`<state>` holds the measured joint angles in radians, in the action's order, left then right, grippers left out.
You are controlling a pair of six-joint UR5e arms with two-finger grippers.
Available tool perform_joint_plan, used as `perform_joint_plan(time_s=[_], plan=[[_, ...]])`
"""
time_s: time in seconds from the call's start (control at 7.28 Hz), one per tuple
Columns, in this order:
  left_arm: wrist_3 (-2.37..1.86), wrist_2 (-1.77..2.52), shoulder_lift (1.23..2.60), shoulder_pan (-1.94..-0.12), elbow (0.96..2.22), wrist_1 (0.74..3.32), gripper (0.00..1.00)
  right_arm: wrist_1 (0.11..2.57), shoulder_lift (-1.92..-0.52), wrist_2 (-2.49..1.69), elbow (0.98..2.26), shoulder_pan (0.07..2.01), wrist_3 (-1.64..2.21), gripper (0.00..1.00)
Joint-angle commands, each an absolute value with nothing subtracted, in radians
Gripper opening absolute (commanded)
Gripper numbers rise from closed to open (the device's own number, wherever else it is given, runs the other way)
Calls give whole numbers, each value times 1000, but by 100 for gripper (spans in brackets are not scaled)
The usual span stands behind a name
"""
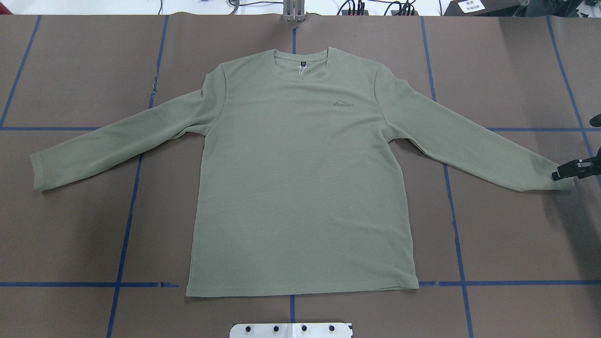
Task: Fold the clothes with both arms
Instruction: 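Grasp the sleeve cuff with the right gripper and lift it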
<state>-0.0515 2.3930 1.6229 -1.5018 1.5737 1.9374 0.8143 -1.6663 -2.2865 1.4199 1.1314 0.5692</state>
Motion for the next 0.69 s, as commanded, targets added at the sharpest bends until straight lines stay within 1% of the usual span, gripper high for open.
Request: perform_joint_plan(time_s=[0.0,0.14,0.27,0.41,0.55], plan=[[-51,2393,1623,-1502,1574,1937,100,815,-1670,-2287,1419,1129,569,77],[-49,2393,1623,-1502,1574,1937,100,813,-1674,-2287,1410,1129,569,79],[-49,2393,1623,-1502,1574,1937,100,813,-1674,-2287,1401,1123,569,83],[-51,2393,1623,-1502,1577,1937,100,813,-1674,-2287,1401,1121,569,93],[-51,2393,1623,-1502,1577,1937,100,813,-1674,-2287,1401,1120,569,98]])
